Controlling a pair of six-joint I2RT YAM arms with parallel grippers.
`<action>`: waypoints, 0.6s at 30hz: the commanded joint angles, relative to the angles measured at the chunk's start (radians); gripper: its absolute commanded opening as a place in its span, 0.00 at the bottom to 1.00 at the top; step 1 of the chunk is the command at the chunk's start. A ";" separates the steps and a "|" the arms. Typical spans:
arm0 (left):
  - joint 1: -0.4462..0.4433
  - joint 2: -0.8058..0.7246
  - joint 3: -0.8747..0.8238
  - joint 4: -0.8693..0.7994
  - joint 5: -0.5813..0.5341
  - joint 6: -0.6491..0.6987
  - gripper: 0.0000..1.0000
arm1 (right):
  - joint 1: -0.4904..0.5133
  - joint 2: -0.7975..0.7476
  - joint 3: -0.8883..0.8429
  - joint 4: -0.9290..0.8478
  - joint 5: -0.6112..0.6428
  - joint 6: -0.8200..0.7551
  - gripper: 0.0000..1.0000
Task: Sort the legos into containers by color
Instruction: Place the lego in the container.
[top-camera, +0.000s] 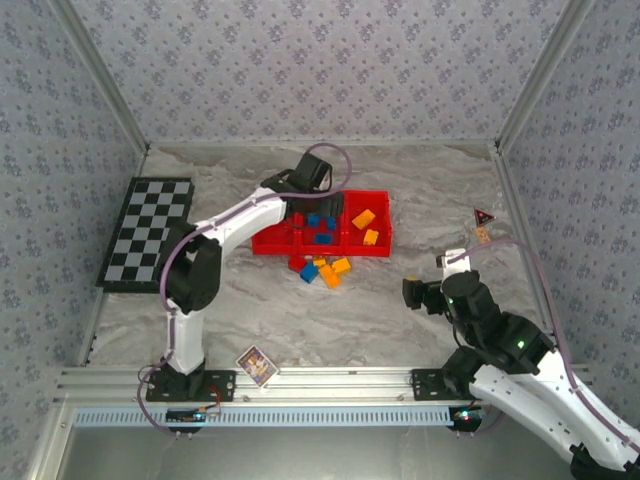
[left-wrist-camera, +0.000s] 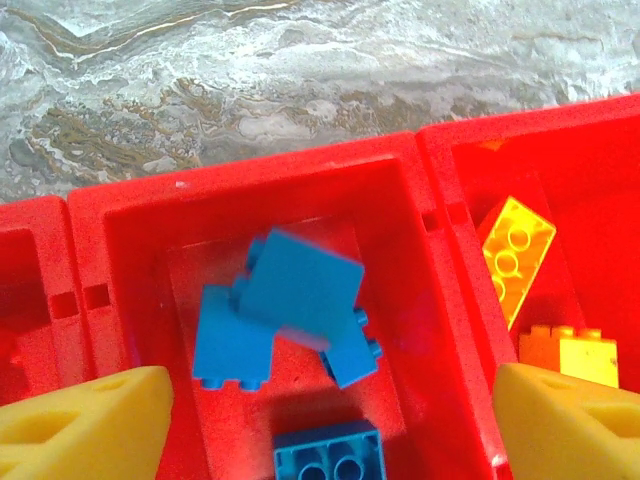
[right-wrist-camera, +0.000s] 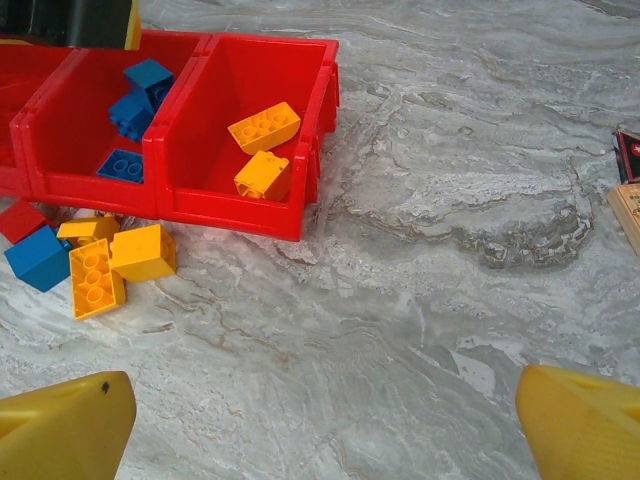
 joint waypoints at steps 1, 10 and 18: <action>-0.003 -0.103 -0.041 0.024 0.006 0.051 0.92 | 0.007 -0.012 0.000 -0.009 0.026 0.016 1.00; -0.041 -0.363 -0.276 0.033 -0.050 0.033 1.00 | 0.010 -0.009 -0.001 -0.009 0.029 0.016 1.00; -0.208 -0.482 -0.456 0.004 -0.164 -0.027 1.00 | 0.012 -0.008 -0.001 -0.010 0.030 0.016 1.00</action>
